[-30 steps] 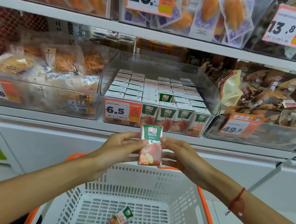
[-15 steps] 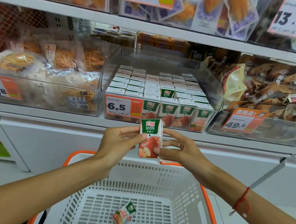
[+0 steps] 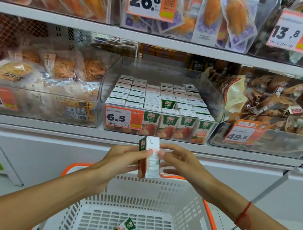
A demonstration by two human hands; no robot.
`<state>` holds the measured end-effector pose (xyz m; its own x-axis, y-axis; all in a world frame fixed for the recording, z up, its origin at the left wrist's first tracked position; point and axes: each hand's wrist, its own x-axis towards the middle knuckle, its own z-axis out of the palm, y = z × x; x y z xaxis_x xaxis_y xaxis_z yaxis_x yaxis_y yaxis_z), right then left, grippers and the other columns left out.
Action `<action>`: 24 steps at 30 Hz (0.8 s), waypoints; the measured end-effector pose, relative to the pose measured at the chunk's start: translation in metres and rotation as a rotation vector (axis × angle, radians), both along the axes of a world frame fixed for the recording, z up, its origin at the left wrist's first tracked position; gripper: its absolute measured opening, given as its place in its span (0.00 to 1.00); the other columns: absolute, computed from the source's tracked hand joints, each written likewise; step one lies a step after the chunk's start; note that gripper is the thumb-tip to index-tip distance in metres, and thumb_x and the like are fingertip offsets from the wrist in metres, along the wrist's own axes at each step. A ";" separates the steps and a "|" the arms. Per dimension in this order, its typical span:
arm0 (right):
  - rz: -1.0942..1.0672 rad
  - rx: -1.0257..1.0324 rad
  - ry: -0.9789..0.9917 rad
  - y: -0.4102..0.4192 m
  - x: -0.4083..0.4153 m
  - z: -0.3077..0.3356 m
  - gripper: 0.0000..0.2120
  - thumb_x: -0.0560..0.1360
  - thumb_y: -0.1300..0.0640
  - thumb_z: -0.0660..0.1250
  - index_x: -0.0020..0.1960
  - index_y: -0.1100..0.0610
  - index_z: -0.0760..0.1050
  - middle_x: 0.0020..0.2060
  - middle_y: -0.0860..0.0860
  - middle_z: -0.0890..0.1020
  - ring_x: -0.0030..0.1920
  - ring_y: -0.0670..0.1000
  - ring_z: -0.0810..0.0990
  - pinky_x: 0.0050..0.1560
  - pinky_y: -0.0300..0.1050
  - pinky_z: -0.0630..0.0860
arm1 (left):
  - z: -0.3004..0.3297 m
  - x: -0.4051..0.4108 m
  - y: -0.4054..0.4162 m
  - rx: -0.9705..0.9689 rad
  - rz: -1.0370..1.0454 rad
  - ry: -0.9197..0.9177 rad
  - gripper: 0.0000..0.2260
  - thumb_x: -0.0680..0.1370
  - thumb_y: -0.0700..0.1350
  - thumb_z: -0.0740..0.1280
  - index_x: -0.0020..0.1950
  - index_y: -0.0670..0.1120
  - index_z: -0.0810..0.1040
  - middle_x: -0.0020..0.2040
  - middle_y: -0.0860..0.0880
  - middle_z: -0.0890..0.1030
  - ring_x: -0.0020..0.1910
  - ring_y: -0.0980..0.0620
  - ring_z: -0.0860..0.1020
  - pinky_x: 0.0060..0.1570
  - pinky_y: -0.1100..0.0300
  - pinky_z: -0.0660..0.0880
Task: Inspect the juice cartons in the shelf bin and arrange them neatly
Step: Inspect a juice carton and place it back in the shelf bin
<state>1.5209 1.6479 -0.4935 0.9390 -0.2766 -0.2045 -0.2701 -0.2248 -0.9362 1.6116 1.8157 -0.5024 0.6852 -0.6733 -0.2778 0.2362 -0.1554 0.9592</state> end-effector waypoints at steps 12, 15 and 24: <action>0.104 0.092 -0.025 -0.002 0.001 -0.002 0.16 0.76 0.51 0.69 0.63 0.50 0.77 0.53 0.50 0.85 0.56 0.50 0.83 0.65 0.53 0.74 | -0.002 0.002 0.000 -0.076 0.016 -0.123 0.09 0.77 0.52 0.68 0.56 0.58 0.81 0.52 0.58 0.85 0.54 0.62 0.81 0.52 0.68 0.77; -0.100 -0.033 -0.054 0.004 0.003 -0.005 0.20 0.69 0.54 0.77 0.60 0.53 0.78 0.43 0.48 0.85 0.43 0.48 0.85 0.50 0.45 0.81 | -0.003 0.005 0.000 -0.026 0.109 -0.179 0.06 0.75 0.47 0.72 0.51 0.55 0.83 0.48 0.57 0.86 0.48 0.63 0.83 0.40 0.72 0.77; -0.105 -0.230 -0.116 0.012 0.003 -0.004 0.18 0.68 0.49 0.77 0.55 0.48 0.75 0.44 0.46 0.82 0.41 0.40 0.81 0.41 0.34 0.79 | -0.001 0.005 -0.001 0.033 0.146 -0.180 0.09 0.73 0.53 0.73 0.52 0.53 0.83 0.44 0.58 0.86 0.45 0.62 0.83 0.41 0.71 0.75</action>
